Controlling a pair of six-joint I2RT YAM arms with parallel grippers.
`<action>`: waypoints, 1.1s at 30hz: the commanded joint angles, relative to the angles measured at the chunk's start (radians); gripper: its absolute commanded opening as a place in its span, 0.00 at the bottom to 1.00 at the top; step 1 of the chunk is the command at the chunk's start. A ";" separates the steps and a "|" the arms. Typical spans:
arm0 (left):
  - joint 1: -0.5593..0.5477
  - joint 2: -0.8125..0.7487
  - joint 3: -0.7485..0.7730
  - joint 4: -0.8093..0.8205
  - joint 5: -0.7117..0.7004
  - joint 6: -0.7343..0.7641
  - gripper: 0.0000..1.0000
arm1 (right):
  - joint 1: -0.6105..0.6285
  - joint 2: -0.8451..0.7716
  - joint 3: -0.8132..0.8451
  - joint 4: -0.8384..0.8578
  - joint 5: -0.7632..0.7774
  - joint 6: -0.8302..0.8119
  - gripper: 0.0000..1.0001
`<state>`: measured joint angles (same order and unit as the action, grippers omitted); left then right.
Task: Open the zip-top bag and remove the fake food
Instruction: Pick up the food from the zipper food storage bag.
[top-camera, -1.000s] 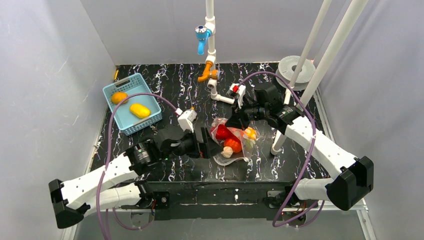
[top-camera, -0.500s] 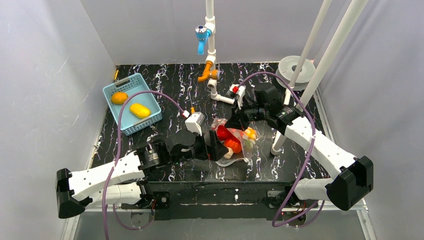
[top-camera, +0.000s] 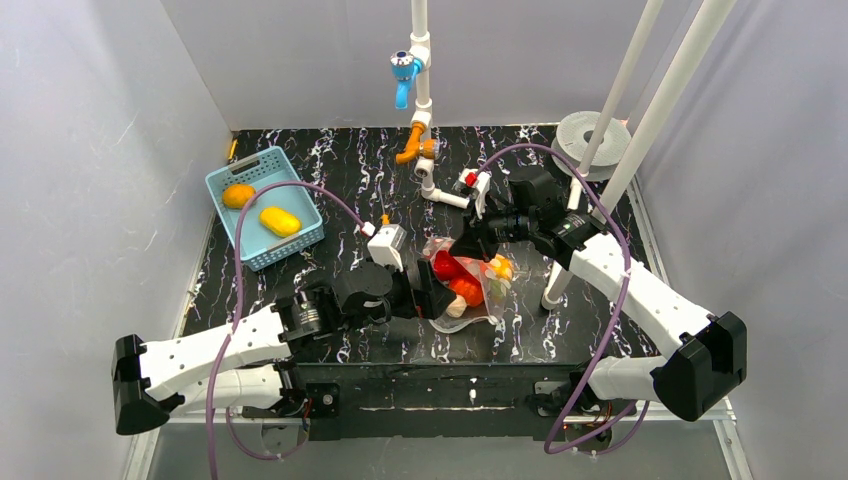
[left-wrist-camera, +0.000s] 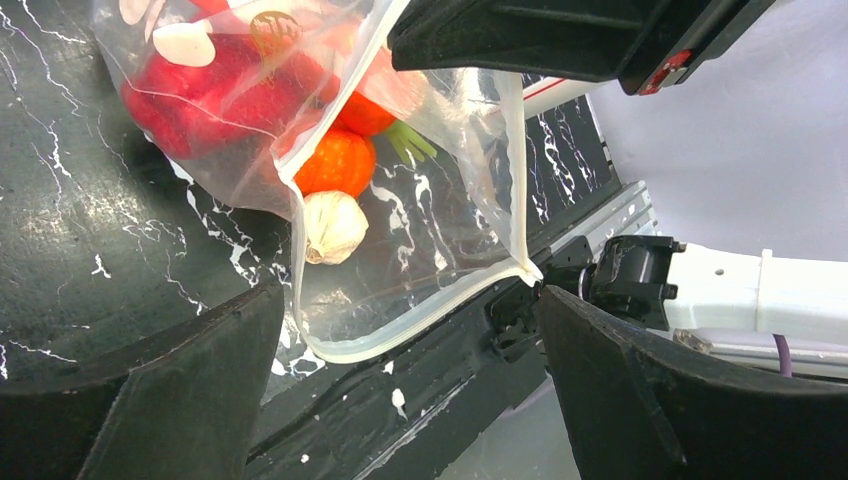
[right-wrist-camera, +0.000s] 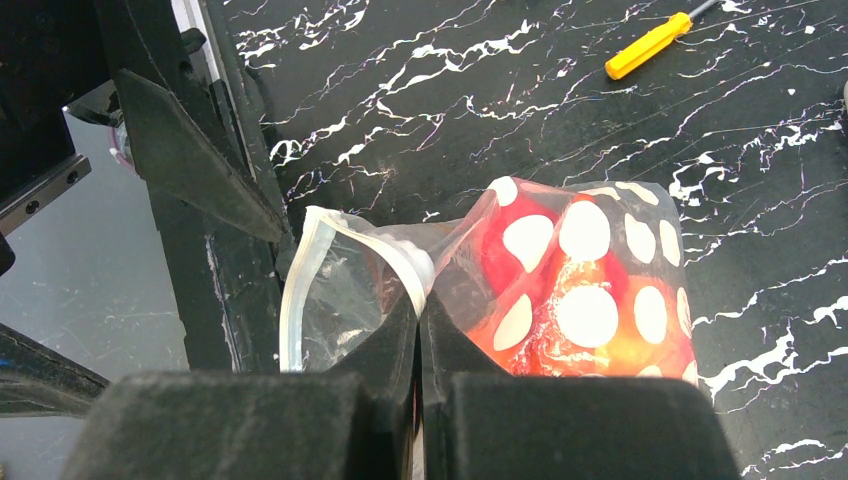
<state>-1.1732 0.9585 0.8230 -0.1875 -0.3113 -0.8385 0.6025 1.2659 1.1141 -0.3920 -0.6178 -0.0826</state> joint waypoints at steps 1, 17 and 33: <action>-0.014 -0.007 -0.015 0.021 -0.082 -0.006 0.98 | -0.010 0.000 -0.003 0.042 -0.028 -0.004 0.01; -0.037 0.016 -0.023 0.020 -0.164 -0.033 0.98 | -0.010 -0.002 -0.005 0.042 -0.030 -0.005 0.01; -0.054 0.074 0.020 0.024 -0.149 0.006 0.86 | -0.010 -0.003 -0.005 0.044 -0.031 -0.005 0.01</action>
<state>-1.2142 1.0322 0.8085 -0.1784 -0.4436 -0.8744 0.6025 1.2659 1.1141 -0.3919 -0.6291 -0.0830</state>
